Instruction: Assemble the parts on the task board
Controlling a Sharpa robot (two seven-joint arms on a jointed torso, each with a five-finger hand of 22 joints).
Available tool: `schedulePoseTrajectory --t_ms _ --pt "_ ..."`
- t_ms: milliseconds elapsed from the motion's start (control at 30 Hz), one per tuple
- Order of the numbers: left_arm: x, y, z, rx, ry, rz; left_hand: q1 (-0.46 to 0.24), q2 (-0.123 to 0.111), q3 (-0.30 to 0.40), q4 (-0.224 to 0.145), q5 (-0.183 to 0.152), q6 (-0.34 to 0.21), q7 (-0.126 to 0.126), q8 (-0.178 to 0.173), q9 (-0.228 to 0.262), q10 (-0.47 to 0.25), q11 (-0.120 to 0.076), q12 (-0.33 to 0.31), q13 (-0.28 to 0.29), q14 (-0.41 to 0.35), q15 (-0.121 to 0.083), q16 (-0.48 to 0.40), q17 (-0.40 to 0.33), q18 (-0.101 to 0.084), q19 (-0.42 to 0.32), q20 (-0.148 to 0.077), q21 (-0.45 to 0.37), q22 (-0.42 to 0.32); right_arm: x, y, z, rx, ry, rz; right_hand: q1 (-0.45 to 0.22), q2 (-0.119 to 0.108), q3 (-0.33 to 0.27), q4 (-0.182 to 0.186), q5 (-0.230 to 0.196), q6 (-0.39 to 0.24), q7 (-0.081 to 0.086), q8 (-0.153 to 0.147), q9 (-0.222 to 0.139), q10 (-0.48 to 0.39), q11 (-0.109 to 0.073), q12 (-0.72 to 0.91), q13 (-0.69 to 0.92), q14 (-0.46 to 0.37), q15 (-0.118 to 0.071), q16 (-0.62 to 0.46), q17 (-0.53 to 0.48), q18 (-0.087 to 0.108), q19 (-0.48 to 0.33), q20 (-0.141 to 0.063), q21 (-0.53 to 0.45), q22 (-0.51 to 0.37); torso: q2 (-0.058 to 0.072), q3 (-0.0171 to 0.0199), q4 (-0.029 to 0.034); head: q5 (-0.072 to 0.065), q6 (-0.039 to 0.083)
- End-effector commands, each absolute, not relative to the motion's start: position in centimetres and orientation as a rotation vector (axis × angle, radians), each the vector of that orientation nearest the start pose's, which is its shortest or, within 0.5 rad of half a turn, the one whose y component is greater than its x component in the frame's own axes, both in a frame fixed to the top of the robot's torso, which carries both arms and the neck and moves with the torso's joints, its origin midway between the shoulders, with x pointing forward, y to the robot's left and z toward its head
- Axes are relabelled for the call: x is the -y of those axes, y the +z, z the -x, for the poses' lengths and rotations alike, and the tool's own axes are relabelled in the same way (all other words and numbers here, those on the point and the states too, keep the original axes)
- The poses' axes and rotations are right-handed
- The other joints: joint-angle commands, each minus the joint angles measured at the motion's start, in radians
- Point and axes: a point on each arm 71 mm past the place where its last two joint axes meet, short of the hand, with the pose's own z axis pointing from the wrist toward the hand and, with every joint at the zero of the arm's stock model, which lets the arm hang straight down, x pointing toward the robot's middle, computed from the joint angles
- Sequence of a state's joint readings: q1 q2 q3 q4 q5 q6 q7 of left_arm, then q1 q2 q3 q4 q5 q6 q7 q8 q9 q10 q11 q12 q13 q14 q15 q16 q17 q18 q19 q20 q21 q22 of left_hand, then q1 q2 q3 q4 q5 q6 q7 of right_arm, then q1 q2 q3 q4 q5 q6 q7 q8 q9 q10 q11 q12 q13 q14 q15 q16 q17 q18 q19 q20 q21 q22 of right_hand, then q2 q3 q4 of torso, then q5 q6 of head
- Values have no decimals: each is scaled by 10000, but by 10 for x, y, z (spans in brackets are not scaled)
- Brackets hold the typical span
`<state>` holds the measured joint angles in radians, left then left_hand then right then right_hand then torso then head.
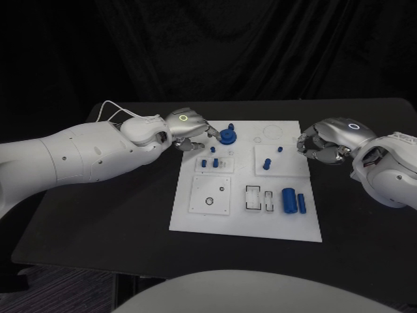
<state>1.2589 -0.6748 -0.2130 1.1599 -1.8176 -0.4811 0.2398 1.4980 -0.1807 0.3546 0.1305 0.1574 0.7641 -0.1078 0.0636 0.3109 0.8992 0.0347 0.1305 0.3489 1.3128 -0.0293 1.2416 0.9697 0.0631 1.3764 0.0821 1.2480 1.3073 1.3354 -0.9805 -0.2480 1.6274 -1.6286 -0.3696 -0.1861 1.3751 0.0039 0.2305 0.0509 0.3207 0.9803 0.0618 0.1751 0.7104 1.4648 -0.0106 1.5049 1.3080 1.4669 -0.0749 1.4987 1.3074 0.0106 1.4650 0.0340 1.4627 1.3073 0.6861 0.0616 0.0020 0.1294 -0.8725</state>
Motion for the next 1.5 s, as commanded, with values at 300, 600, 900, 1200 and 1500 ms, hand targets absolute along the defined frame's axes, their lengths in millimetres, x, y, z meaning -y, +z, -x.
schedulePoseTrajectory --t_ms 300,600,900,1200,1500 --pt "-262 -187 -500 -10693 -6315 -4838 -223 151 -1094 1349 263 499 323 191 -481 -3379 -7 2944 1123 -7528 484 -5463 -4324 763 -7181 474 -8789 -837 253 -163 -460 -15325 4316 2863 -4 -418 449 61 96 -439 265 -491 -184 -3064 73 -3659 -1875 662 53 -273 849 306 325 51 -568 2075 -1 -11 -6 -16 -2" --pt "-287 -180 -485 -11742 -9642 -491 -2041 514 -3070 1638 1375 -645 1460 -76 -1423 -5410 -215 2972 -754 -10892 531 -9912 -7721 983 -10199 462 -11906 -3313 241 -134 -475 -14971 4273 3420 38 -940 1315 204 188 -542 398 -743 -211 -5587 315 -8179 -5856 561 261 -490 526 389 175 245 -992 1963 -41 -81 39 -189 -2" --pt "-280 -208 -484 -12596 -15172 6755 -2591 2174 -4527 1636 1660 -4116 1429 -264 -2662 -8301 -67 524 -2863 -13128 849 -12416 -9697 1170 -13174 913 -12114 -8480 226 -146 -482 -15258 3870 4872 97 -1591 2236 77 -1391 -1755 100 -1128 -1610 -7573 1228 -11647 -8840 285 740 -875 -95 510 -125 686 -1607 1804 -56 -240 196 -541 -2" --pt "-257 -230 -455 -12730 -17456 7866 -2964 2829 -5367 1620 621 -4280 1121 -275 -2738 -8636 -500 552 -3190 -13128 757 -12416 -9697 1173 -13403 848 -12202 -10050 232 -168 -476 -15670 3921 5116 -14 -1639 1921 247 -1606 -1704 162 -1104 -2381 -7560 1331 -11838 -9509 294 878 -828 -59 516 -126 817 -1663 1799 -78 -566 489 -1391 -2" --pt "-257 -231 -442 -12803 -17785 7930 -2863 2949 -5579 1619 690 -4345 1041 -287 -2748 -8705 -548 503 -3213 -13128 804 -12416 -9697 1146 -13576 914 -12292 -11061 234 -175 -478 -15880 3798 5146 -78 -1557 1287 625 -1558 -1483 147 -1108 -3201 -7545 1491 -12199 -10432 380 1188 -690 85 510 -54 1089 -1641 1804 36 -961 741 -1691 -2"
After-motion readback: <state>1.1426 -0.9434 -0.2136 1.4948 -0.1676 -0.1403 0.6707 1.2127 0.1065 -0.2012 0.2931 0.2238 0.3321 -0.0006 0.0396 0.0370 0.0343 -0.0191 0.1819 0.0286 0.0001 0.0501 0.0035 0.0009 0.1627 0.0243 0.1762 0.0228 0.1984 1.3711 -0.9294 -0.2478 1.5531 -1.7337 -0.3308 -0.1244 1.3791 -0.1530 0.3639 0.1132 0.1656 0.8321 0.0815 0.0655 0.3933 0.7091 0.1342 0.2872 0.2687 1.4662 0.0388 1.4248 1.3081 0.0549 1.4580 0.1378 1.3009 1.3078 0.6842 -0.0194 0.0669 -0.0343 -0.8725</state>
